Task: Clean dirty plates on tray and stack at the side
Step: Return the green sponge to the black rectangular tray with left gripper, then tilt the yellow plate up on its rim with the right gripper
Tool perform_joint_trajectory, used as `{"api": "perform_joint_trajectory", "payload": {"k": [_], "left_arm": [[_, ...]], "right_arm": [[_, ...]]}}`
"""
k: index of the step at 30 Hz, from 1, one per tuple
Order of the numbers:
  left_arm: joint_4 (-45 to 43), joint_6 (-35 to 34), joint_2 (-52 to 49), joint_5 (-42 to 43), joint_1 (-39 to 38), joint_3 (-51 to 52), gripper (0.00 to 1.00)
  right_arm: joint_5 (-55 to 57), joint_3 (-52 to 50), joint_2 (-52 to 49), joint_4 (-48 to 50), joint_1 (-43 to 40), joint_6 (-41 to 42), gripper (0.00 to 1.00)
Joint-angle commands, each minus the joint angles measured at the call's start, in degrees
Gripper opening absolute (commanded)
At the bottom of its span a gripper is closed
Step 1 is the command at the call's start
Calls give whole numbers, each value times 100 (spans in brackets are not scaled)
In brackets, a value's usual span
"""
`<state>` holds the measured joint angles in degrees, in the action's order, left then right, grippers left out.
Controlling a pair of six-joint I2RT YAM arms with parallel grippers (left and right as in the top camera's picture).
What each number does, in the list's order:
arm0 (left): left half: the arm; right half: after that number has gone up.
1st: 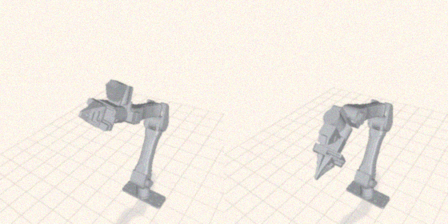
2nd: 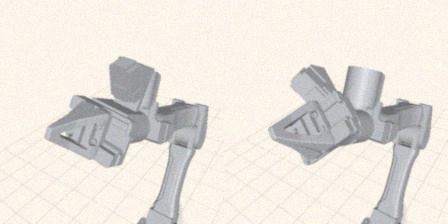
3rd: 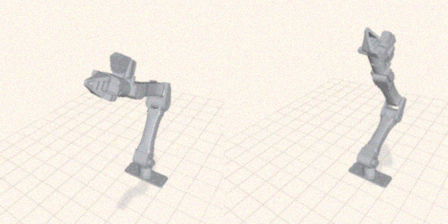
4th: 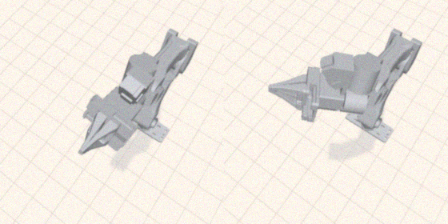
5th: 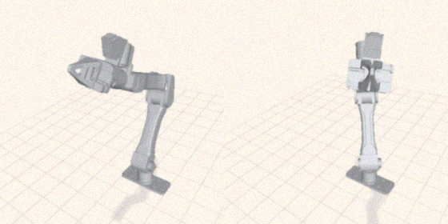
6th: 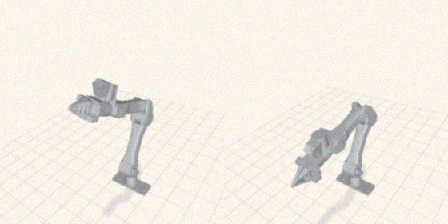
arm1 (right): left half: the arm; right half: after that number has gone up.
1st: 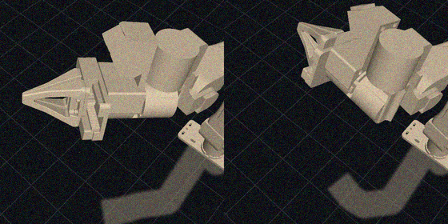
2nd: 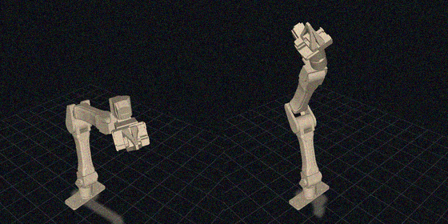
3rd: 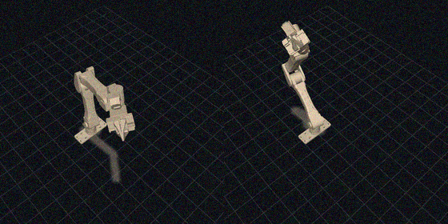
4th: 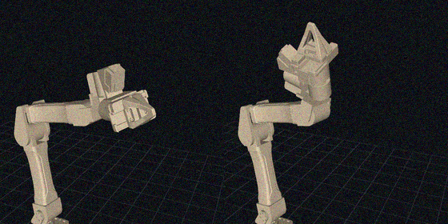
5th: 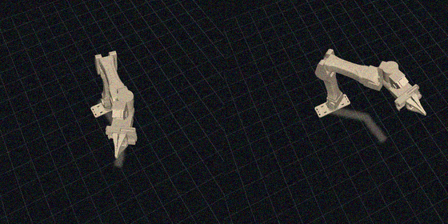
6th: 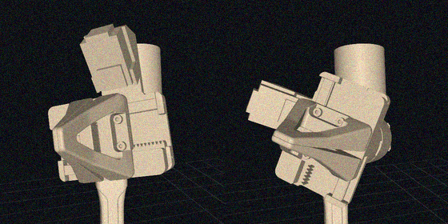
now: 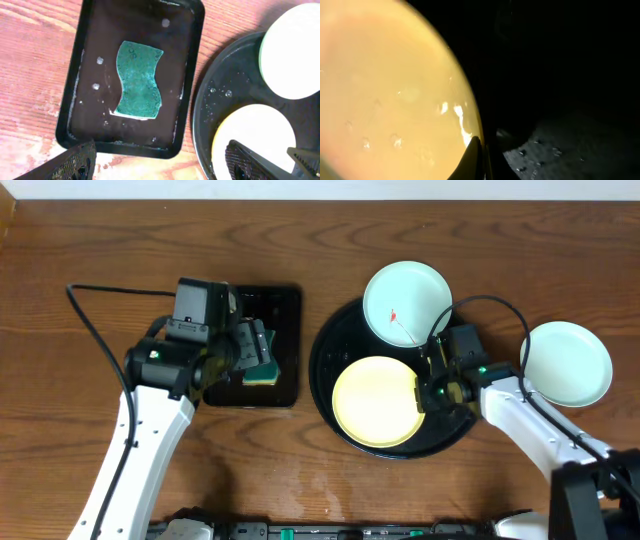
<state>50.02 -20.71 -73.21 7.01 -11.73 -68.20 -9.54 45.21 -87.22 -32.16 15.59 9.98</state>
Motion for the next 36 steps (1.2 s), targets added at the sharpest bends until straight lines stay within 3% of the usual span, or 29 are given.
{"api": "perform_joint_trajectory", "payload": {"k": [1,15,29,36], "left_arm": [[28,55,24,7,20,-131,83],[28,55,24,7,20,-131,84],[28,55,24,7,20,-131,84],[31,55,24,7,20,-131,84]], "right_arm": [[247,520,437,-210,20,-199,1],[2118,1311,1331,-739,289,-645,1],[5836,1320,2020,-1095,2754,-647,1],[6881,1320,2020,-1097,3851,-903,1]]}}
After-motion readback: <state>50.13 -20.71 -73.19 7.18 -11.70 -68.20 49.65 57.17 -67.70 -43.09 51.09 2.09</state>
